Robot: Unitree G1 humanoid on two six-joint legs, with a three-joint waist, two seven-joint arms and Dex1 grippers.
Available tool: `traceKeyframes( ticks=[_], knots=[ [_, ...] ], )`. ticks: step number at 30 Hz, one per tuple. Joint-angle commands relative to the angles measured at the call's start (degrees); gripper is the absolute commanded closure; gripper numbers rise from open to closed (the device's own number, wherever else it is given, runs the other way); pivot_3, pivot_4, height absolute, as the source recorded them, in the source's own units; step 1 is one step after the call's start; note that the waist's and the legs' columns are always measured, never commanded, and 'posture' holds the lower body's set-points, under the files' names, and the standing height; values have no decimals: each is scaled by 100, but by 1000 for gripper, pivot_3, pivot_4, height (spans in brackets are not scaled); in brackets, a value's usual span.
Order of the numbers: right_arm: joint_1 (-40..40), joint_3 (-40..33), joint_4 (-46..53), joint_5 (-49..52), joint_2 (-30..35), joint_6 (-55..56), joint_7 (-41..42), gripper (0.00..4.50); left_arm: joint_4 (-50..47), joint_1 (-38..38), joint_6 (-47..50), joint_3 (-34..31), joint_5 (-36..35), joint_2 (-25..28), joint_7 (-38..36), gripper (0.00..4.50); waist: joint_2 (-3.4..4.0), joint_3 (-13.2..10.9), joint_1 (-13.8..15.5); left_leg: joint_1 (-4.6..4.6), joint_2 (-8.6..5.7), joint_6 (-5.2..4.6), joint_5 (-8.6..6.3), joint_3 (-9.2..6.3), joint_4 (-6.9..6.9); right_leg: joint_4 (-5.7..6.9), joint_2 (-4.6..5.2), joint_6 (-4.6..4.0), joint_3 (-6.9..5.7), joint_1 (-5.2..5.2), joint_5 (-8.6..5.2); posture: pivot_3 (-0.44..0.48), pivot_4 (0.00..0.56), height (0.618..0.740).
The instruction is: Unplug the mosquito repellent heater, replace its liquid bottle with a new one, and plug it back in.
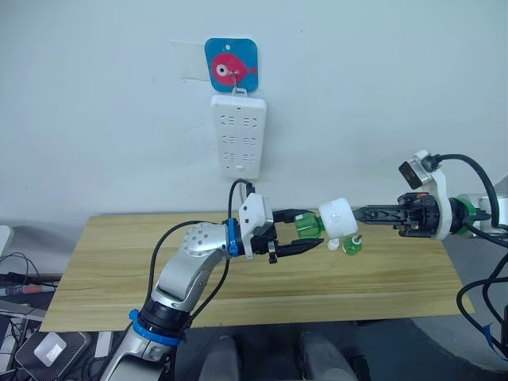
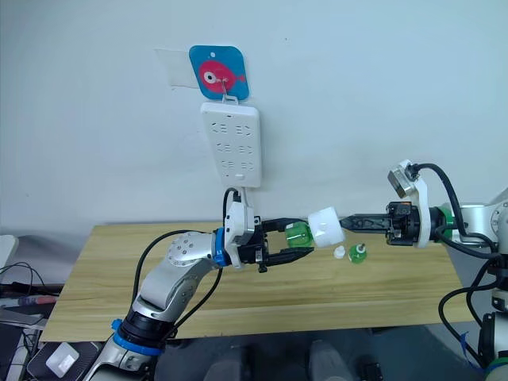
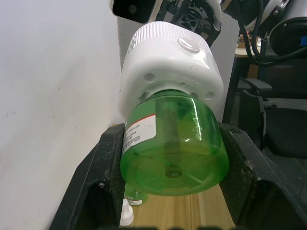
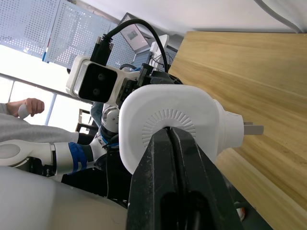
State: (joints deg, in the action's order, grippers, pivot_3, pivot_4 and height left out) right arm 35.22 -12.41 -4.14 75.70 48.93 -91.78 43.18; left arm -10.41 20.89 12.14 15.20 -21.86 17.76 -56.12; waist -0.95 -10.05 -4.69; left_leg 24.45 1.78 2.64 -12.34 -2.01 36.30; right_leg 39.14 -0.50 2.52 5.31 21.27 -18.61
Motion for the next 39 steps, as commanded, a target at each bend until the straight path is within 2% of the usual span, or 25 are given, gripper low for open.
traceKeyframes(
  ticks=[1,8,14,22,26,30,34,39],
  knots=[
    [60,-41,86,142,61,-72,121,4425,-180,115,-90,-8,-66,-121,40,2239,0,0,0,0,0,0,0,0,0,0,0,0,0,0,0,-79,157,740],
    [252,-83,-592,-586,233,229,366,4425,-213,77,-89,-7,-62,-109,56,2239,0,0,1,0,0,0,0,1,1,0,0,0,1,0,0,-77,154,740],
    [396,96,-931,-1209,108,632,583,4425,-224,86,-77,1,-68,-111,48,2239,2,1,-4,-1,0,0,0,1,1,1,0,0,1,1,0,-74,151,740],
    [272,162,-695,-1564,-691,943,386,4425,-273,93,-37,17,-85,-121,55,2239,4,3,-9,-1,0,1,0,1,2,7,0,0,1,1,0,-63,143,740],
    [12,-6,-356,-1407,-1113,746,171,4425,-321,69,1,17,-87,-134,93,2239,4,4,-6,0,0,1,1,-4,3,8,1,0,-3,0,0,-59,142,740],
    [-340,-145,181,-1111,-1200,358,97,4425,-368,45,71,-24,-112,-135,149,2239,6,4,9,2,-2,1,1,-8,7,13,4,0,-6,1,0,-54,138,740],
    [-763,-375,778,-515,-1162,-31,-70,4425,-250,86,50,-65,-25,-124,270,2239,6,5,9,3,-4,1,1,-16,22,30,3,0,-11,0,0,-52,137,740],
    [-1070,-454,1153,661,-811,-72,-463,4425,-134,94,-27,-56,58,-109,316,2239,6,5,-2,3,-6,0,0,-17,54,59,0,1,-8,-1,-1,-61,138,740]
  ],
)
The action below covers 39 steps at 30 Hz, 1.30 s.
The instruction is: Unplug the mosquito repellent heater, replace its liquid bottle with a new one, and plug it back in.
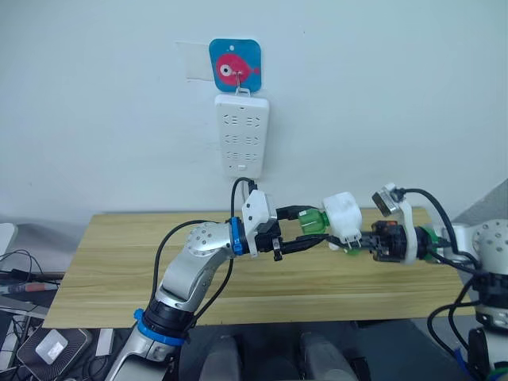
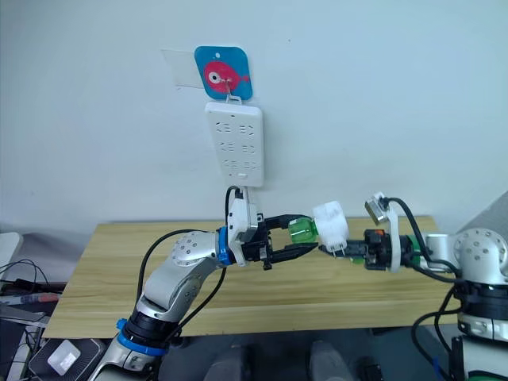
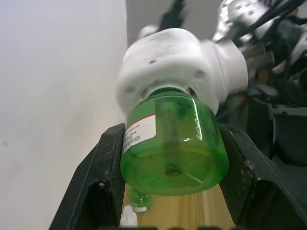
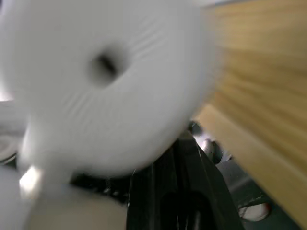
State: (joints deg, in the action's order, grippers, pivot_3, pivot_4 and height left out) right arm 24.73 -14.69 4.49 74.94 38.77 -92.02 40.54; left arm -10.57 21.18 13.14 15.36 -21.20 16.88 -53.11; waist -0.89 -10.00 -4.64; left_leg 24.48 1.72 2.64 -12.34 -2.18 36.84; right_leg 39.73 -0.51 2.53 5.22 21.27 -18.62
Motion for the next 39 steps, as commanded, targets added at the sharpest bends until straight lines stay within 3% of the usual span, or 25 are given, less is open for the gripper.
traceKeyframes(
  ticks=[1,11,17,23,30,39],
  knots=[
    [-6,-227,304,959,243,-48,-324,4425,-116,63,-129,-69,-9,-25,15,2239,-1,0,-16,-1,0,0,0,2,6,6,0,1,2,0,-1,-65,138,740],
    [373,572,282,3259,1036,918,-1597,4425,-45,104,-148,-60,2,-18,-39,2239,-2,-1,-27,-9,3,0,0,12,10,20,-9,2,17,1,-1,-77,144,740],
    [1008,1114,41,3780,1122,1600,-2187,4425,15,88,-266,14,96,38,-130,2239,-3,-2,-32,-8,6,-1,0,11,9,18,-10,2,16,2,-1,-81,146,740],
    [1494,1304,-227,2652,753,1873,-2220,4425,33,93,-335,61,150,29,-208,2239,-3,-2,-26,-2,8,0,0,11,8,16,-10,2,15,9,-1,-78,146,740],
    [1724,1524,-405,788,447,2095,-1417,4425,-68,42,-286,109,129,54,-294,2239,-3,-2,-17,6,7,0,0,8,8,16,-8,2,13,17,-1,-74,148,740],
    [1712,1662,-866,-802,310,2281,-486,4425,-411,-71,46,93,-266,105,-543,2239,-3,-2,-16,7,7,0,0,6,8,16,-8,2,11,17,-1,-69,150,740]
  ],
)
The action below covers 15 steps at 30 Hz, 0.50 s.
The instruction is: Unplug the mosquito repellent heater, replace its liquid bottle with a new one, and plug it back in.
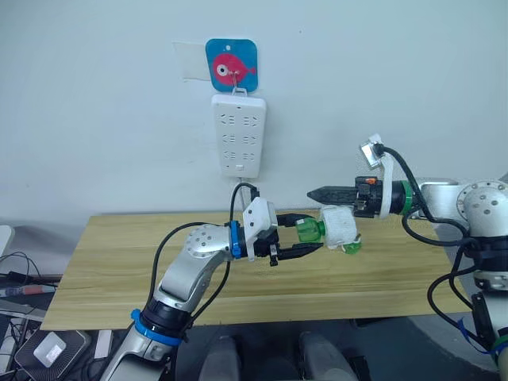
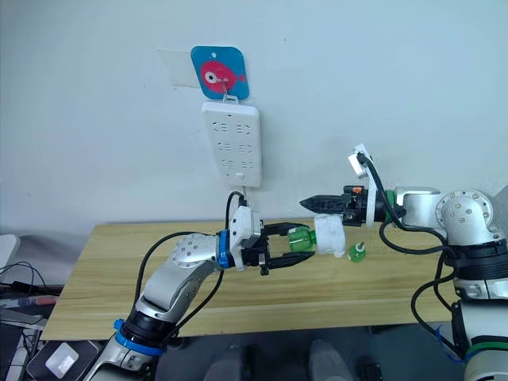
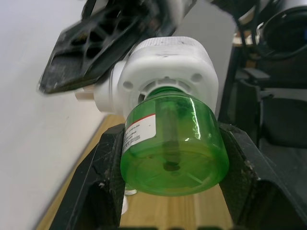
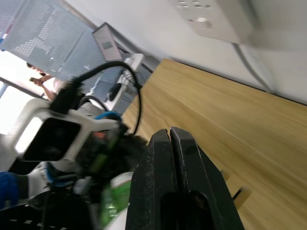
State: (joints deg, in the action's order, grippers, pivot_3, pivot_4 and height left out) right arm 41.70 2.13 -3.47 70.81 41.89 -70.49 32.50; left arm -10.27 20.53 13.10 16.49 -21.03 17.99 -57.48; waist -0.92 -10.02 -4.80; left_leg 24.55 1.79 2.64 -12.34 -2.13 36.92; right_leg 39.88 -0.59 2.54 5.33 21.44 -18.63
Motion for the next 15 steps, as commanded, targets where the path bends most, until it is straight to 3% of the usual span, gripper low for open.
traceKeyframes(
  ticks=[1,7,15],
  knots=[
    [1,-14,-107,-518,-4,145,411,4425,-472,-15,78,-20,-304,-2,-111,2239,0,0,0,0,0,0,0,0,0,0,0,0,0,0,0,-70,150,740],
    [-298,-31,-170,-1135,112,151,1032,4425,-477,68,300,-163,-478,-76,56,2239,0,0,0,0,0,0,0,-3,1,0,0,0,-3,-2,0,-75,151,740],
    [-645,-318,387,-1072,80,-258,1246,4425,-258,321,612,-449,-636,-302,507,2239,0,0,-4,0,-1,0,0,-3,1,1,0,0,-2,-2,0,-85,154,740]
  ],
)
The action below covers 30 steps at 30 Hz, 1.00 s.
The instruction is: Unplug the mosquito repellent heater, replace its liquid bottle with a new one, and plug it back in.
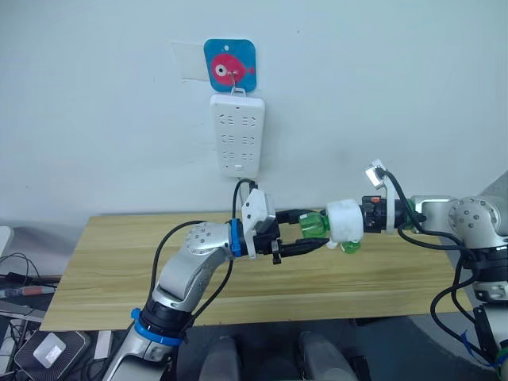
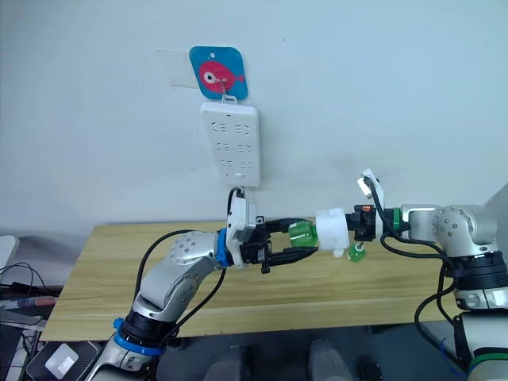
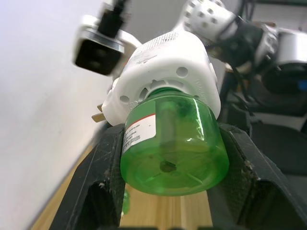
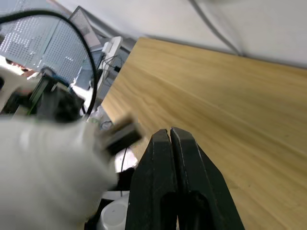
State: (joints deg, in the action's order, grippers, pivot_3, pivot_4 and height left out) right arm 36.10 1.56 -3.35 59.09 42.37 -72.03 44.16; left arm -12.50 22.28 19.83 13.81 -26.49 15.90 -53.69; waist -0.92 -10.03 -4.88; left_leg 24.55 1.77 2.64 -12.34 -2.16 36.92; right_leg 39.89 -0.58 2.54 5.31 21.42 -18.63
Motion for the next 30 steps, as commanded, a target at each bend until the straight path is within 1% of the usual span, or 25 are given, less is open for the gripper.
traceKeyframes(
  ticks=[1,7,8,10,12,16,17,19,22,25,28,30],
  knots=[
    [-122,-302,413,65,14,-112,40,4425,-15,166,-146,-176,-29,-91,125,2239,0,0,4,0,0,0,0,-1,0,-1,0,0,-2,-1,0,-85,155,740],
    [-70,-576,122,-76,195,-247,134,4425,241,118,-1506,-14,768,38,-39,2239,-1,0,7,0,-1,0,0,2,0,-1,0,0,0,-1,0,-88,155,740],
    [-52,-624,58,-81,259,-303,180,4425,364,96,-1909,22,975,85,-84,2239,0,0,7,0,-1,0,0,1,0,-2,0,0,0,-1,0,-89,154,740],
    [-19,-881,-95,157,464,-683,348,4076,678,61,-2710,-10,1364,134,-24,2239,0,0,9,0,-2,0,0,3,-1,-4,0,0,1,-1,0,-92,154,740],
    [54,-1160,-261,422,486,-1129,330,3536,883,49,-3239,-10,1571,157,-15,2239,0,0,12,0,-2,0,0,4,-1,-5,1,0,2,-1,0,-89,155,740],
    [155,-1527,-433,593,458,-1689,195,2154,1219,37,-3958,-15,1804,183,32,2239,0,0,3,0,-1,0,0,6,-2,-4,1,0,5,-1,0,-89,154,740],
    [198,-1616,-540,618,457,-1845,176,1710,1313,53,-4161,-31,1873,191,62,2239,0,0,3,0,-1,0,0,6,-2,-3,1,-1,4,-1,0,-90,154,740],
    [265,-1682,-743,795,491,-2019,137,1139,1469,90,-4526,-52,2012,211,128,2239,0,0,8,-1,-1,0,0,6,-1,-3,1,-1,4,-2,0,-88,152,740],
    [350,-1559,-1151,1585,643,-2047,17,44,1689,164,-4895,-41,2175,248,215,2239,0,0,8,0,-2,0,0,8,-1,-4,2,0,5,-1,0,-85,149,740],
    [296,-1355,-1240,2393,815,-2047,-197,44,1837,202,-5163,8,2242,291,218,2239,0,0,7,1,-2,-1,0,10,-2,-4,2,0,6,0,0,-85,148,740],
    [208,-1354,-1145,2814,727,-2047,-677,44,1828,202,-5207,49,2221,286,248,2239,0,0,-5,0,0,-2,-1,11,-2,-4,1,0,7,-1,0,-86,145,740],
    [152,-1409,-1010,2888,576,-2047,-1060,44,1799,213,-5182,83,2170,266,235,2239,0,0,-6,0,0,-2,-1,10,-1,-2,1,0,6,-1,0,-85,145,740]
  ],
)
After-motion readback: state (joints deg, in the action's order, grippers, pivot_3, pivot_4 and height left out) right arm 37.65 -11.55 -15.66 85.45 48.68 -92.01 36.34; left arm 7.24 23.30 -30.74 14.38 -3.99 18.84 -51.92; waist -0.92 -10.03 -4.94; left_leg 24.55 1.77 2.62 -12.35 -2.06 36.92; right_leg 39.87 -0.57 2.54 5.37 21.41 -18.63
